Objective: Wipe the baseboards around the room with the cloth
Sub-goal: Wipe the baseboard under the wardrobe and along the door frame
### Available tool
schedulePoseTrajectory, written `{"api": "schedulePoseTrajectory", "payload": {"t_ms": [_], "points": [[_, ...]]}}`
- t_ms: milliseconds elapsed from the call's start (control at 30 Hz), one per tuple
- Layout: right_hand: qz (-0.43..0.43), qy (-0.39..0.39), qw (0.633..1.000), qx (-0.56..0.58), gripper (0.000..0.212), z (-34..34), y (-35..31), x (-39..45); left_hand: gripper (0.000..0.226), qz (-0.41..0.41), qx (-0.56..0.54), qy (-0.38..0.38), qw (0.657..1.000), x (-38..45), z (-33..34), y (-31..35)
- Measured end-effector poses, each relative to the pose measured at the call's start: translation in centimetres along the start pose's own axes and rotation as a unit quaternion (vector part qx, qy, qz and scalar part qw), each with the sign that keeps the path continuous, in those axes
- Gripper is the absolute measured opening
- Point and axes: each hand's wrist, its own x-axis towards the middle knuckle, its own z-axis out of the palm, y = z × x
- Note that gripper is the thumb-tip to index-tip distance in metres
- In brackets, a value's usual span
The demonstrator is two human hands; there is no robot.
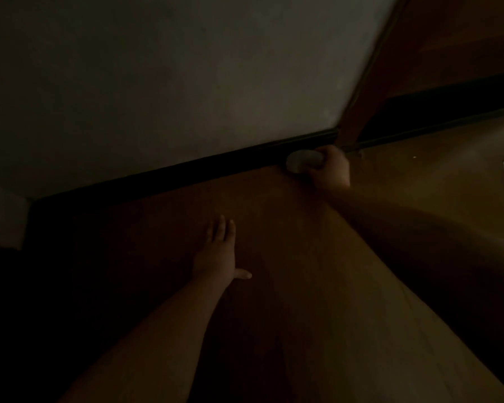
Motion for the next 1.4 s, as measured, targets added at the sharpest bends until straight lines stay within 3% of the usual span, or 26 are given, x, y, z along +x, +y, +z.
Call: {"api": "schedulePoseTrajectory", "payload": {"t_ms": [267, 600, 767, 1200, 1333, 1400], "points": [[0.114, 0.125, 0.985, 0.017, 0.046, -4.7, 3.7, 1.5, 0.128, 0.003, 0.0, 0.003, 1.0, -0.2, -0.1, -0.3], [-0.07, -0.029, 0.992, 0.102, 0.053, 6.9, -5.6, -5.8, 0.128, -0.017, 0.031, -0.014, 0.999, 0.1, -0.3, 0.0], [-0.103, -0.056, 0.985, 0.125, 0.049, 9.0, -9.0, -6.3, 0.127, -0.024, 0.037, -0.021, 0.999, 0.5, -0.3, 0.2], [-0.078, 0.05, 0.995, 0.019, 0.052, -2.5, 1.0, 1.0, 0.127, -0.009, 0.003, 0.002, 1.0, 0.4, 0.3, 0.2], [-0.006, 0.106, 0.994, 0.019, 0.056, -5.4, 3.8, 2.8, 0.127, -0.002, -0.006, 0.006, 1.0, 0.3, 0.3, 0.1], [0.067, 0.153, 0.983, 0.074, 0.058, -6.6, 5.1, 3.3, 0.127, 0.001, -0.009, 0.004, 1.0, 0.3, 0.3, 0.0]]}}
